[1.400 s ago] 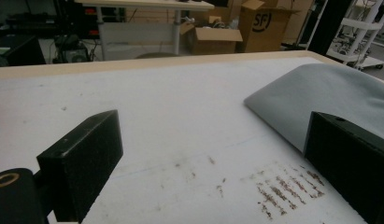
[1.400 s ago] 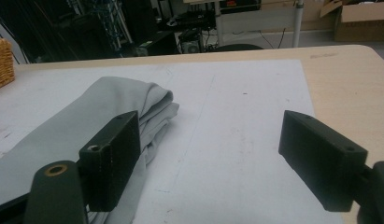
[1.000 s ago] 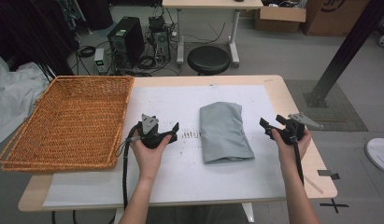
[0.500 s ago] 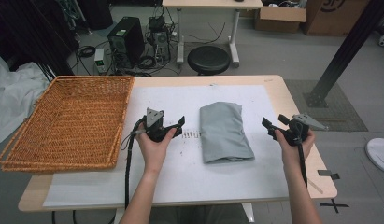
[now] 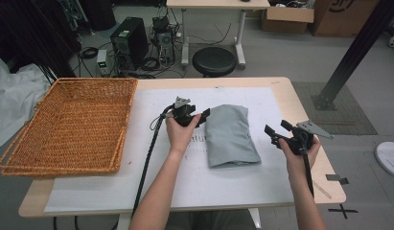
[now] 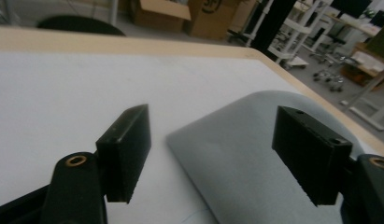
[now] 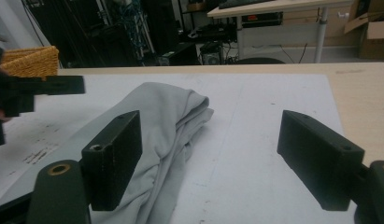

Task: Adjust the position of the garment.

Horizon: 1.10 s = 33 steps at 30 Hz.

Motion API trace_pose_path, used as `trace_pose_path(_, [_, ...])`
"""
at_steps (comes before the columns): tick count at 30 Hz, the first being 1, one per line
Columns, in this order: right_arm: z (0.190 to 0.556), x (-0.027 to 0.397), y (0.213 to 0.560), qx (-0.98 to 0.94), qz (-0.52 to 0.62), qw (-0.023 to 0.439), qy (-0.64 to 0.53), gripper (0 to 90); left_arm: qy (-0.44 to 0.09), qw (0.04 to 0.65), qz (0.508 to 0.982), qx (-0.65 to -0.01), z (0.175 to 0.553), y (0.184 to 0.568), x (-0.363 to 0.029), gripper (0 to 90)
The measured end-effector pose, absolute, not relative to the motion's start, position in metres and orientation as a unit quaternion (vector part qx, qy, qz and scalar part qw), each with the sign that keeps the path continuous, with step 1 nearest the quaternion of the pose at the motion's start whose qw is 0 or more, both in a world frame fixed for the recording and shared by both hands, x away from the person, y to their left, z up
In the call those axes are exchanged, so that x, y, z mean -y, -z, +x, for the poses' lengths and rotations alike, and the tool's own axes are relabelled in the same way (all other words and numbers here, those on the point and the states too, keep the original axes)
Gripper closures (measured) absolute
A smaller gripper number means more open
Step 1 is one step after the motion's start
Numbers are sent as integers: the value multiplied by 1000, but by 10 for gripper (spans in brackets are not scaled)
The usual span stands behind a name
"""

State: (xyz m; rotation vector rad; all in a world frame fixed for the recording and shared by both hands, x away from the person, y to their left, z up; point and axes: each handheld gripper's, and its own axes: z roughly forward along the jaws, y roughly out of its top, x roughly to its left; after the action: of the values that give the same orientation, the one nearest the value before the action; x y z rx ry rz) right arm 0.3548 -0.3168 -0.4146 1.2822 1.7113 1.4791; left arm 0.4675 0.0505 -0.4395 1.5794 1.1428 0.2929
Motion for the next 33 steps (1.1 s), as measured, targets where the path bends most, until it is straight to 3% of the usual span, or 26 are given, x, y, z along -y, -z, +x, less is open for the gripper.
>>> trace_pose_path(4, [351,314,414,-635,470,268,-551,227,-106,535,681,-489,482,446,-44,367])
trace_pose_path(18, [341,319,412,-632,468,273,-555,243,-68,498,696,-513,513,463,-30,433])
trace_pose_path(25, [331,313,421,-646,458,257,-554,264,-85,486,698,-520,513,464,-29,645])
trace_pose_path(27, [327,310,425,-654,460,246,-548,269,-84,484,699,-520,513,463,-27,671])
trace_pose_path(33, [320,306,441,-662,477,215,-537,276,-86,480,701,-521,510,461,-22,577])
